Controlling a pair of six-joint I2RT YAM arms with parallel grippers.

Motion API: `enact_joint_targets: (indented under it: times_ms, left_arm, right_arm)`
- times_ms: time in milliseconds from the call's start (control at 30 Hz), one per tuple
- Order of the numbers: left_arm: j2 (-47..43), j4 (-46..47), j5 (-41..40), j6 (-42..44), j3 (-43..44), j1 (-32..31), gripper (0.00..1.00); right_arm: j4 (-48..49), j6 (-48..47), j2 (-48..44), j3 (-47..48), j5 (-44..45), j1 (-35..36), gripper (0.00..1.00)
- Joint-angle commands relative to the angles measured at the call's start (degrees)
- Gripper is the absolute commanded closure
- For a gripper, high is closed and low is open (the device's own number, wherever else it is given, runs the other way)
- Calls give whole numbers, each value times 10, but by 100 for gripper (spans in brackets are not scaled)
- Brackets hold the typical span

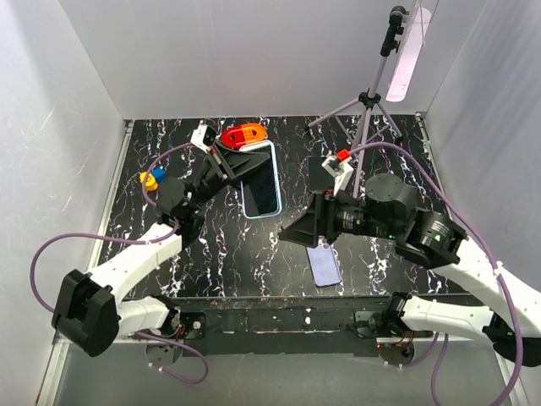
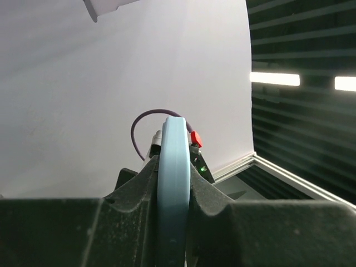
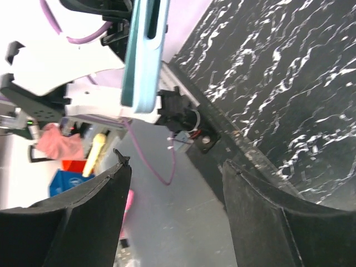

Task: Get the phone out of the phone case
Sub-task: Remove the phone case from the phone.

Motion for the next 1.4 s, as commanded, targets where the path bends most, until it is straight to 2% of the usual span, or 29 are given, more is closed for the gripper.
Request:
enact_joint_targets:
  times_ms: [0,33,67,133,267,433,600,967,1233,1367]
  left_arm:
    - [-48,-36,-3,70,11,1,100]
    - [-54,-57,0,86,15,1,100]
    - [-58,-76,2,100,19,1,100]
    - [-66,-108,6,126,26,1,100]
    - [-72,-136,8,145,33,1,100]
    - [-71,-121,10,132,28,1,100]
    - [-76,-128,9,134,27,1,100]
    - [-54,-95,8,105,24,1,100]
    - [-59,-101,8,100,29,1,100]
    - [-58,-85,8,80,27,1,100]
  right_arm:
    - [3,71,-28,6,-38,-1,33]
    - [8,78,-28,13,-41,-1,45]
    - [13,84,-25,24,-46,-2,52]
    - [12,91,-11,51,-46,-2,58]
    - [8,84,19,89,-51,-9,62]
    - [12,99,43,105,-52,-31,62]
    - [23,115,40,77,-74,-64,60]
    - [65,132,48,45,-112,-75,59]
    - [73,128,73,38,-105,-78,59]
    - [43,109,94,51,-74,-79,58]
